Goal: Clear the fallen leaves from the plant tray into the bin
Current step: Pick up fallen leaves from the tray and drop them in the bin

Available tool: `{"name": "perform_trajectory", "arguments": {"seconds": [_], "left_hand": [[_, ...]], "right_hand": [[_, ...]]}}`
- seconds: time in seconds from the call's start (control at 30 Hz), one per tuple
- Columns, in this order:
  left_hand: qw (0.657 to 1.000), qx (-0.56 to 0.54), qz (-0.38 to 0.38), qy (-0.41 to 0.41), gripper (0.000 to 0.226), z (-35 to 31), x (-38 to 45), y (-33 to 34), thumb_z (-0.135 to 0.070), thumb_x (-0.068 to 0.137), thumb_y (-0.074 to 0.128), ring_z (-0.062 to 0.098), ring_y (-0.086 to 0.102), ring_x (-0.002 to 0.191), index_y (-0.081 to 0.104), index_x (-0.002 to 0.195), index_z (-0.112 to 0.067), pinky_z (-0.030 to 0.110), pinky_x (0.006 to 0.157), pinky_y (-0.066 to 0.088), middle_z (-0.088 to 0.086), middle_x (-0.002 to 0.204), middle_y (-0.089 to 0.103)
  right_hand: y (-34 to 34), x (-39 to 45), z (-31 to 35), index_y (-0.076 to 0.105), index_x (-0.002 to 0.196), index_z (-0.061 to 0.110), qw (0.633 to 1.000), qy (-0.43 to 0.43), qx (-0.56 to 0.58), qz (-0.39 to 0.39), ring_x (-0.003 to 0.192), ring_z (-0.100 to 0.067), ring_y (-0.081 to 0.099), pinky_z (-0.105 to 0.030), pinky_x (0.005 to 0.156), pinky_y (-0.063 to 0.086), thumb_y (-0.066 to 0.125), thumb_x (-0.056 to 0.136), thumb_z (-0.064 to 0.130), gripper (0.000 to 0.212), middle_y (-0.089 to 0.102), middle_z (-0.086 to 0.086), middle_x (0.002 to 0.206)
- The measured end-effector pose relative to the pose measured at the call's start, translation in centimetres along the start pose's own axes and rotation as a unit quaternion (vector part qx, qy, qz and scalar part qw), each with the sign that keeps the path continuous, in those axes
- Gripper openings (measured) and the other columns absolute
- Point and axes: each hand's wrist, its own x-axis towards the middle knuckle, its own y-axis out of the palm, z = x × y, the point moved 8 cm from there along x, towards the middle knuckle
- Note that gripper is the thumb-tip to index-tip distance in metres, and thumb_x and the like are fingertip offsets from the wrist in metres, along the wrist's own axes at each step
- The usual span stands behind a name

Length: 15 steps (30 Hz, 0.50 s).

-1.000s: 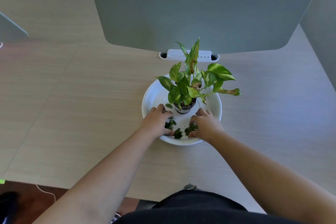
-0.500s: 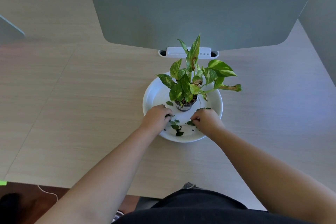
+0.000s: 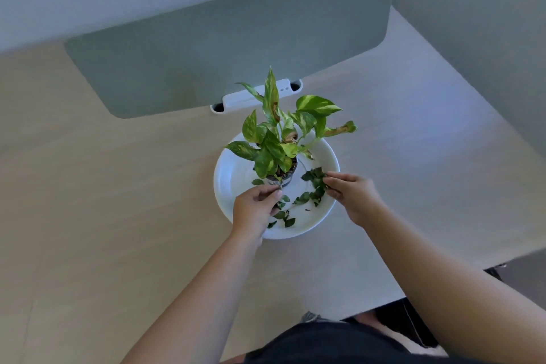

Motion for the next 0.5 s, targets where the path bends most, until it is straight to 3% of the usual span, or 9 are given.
{"name": "perform_trajectory", "arguments": {"seconds": [0.13, 0.27, 0.4, 0.5], "left_hand": [[0.994, -0.060, 0.067, -0.056, 0.012, 0.7, -1.4, 4.5, -0.004, 0.084, 0.071, 0.010, 0.065, 0.078, 0.071, 0.086, -0.016, 0.017, 0.062, 0.054, -0.001, 0.085, 0.071], [0.980, -0.093, 0.144, -0.103, 0.012, 1.1, -3.4, 10.2, -0.002, 0.084, 0.069, 0.012, 0.066, 0.081, 0.070, 0.087, -0.014, 0.020, 0.068, 0.053, 0.002, 0.087, 0.072], [0.967, -0.077, 0.214, -0.115, 0.014, 1.3, -6.1, 16.2, 0.000, 0.084, 0.069, 0.012, 0.066, 0.076, 0.069, 0.085, -0.014, 0.018, 0.064, 0.053, 0.001, 0.082, 0.071], [0.954, -0.049, 0.267, -0.124, 0.014, 2.1, -8.4, 21.1, 0.002, 0.084, 0.068, 0.013, 0.067, 0.072, 0.069, 0.086, -0.012, 0.018, 0.061, 0.054, 0.001, 0.077, 0.072]], "right_hand": [[-3.0, -2.0, -0.7, 0.068, 0.092, -0.001, 0.993, 0.004, 0.113, -0.029, 0.079, -0.019, 0.068, -0.018, 0.062, 0.058, 0.065, 0.084, -0.005, 0.009, 0.070, -0.014, 0.088], [-7.3, -4.1, -1.3, 0.067, 0.090, 0.000, 0.978, -0.006, 0.195, -0.067, 0.079, -0.018, 0.066, -0.016, 0.061, 0.057, 0.063, 0.085, -0.007, 0.009, 0.068, -0.012, 0.085], [-12.7, -6.4, -1.5, 0.067, 0.089, 0.000, 0.961, -0.026, 0.254, -0.108, 0.079, -0.018, 0.066, -0.016, 0.061, 0.057, 0.062, 0.085, -0.008, 0.010, 0.069, -0.011, 0.082], [-17.4, -8.3, -1.6, 0.067, 0.087, 0.001, 0.947, -0.044, 0.286, -0.139, 0.067, -0.013, 0.071, -0.016, 0.061, 0.057, 0.062, 0.084, -0.009, 0.012, 0.074, -0.006, 0.070]]}}
